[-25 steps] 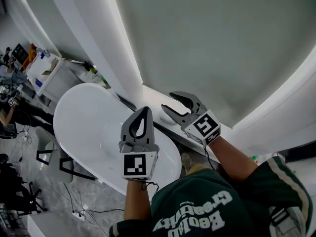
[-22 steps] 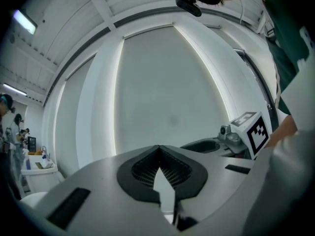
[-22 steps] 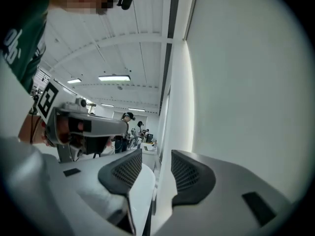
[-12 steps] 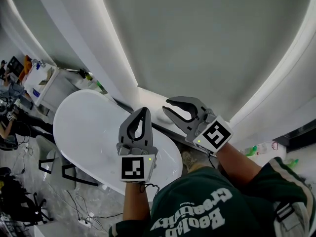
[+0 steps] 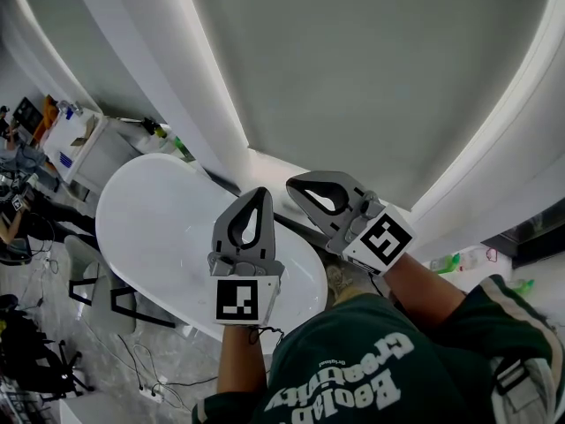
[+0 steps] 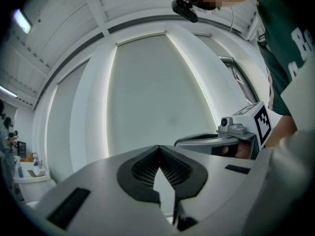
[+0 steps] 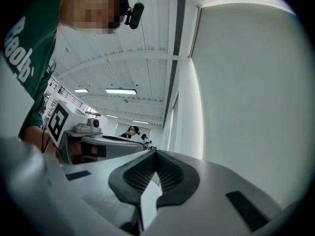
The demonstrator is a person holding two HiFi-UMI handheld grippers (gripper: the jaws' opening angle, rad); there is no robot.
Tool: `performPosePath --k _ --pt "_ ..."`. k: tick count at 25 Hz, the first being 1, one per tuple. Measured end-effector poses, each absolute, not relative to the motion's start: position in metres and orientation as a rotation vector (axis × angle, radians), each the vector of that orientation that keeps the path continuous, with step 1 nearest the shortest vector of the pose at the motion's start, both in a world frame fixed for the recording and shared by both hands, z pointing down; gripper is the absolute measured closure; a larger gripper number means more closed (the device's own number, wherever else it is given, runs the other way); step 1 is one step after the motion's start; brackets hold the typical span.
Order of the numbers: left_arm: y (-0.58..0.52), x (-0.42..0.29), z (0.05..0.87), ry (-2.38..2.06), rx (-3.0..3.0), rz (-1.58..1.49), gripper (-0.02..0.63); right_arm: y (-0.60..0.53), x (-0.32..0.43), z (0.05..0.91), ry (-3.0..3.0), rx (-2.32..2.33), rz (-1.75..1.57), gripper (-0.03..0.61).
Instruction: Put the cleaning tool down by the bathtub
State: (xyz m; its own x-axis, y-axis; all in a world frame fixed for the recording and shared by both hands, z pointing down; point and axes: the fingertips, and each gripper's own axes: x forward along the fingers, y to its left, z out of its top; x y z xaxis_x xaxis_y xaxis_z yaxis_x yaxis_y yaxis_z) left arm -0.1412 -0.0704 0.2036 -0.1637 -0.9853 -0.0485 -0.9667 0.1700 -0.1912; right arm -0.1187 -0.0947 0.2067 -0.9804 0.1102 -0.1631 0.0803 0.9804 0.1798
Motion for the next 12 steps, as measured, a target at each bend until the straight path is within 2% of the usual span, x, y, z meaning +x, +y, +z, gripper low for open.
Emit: performPosePath --k 12 --pt "-0.069 -0.13 0.205 2.25 -1.926 -0.182 0.611 -0.088 -0.114 0.209 2.97 0.121 0.254 0.563"
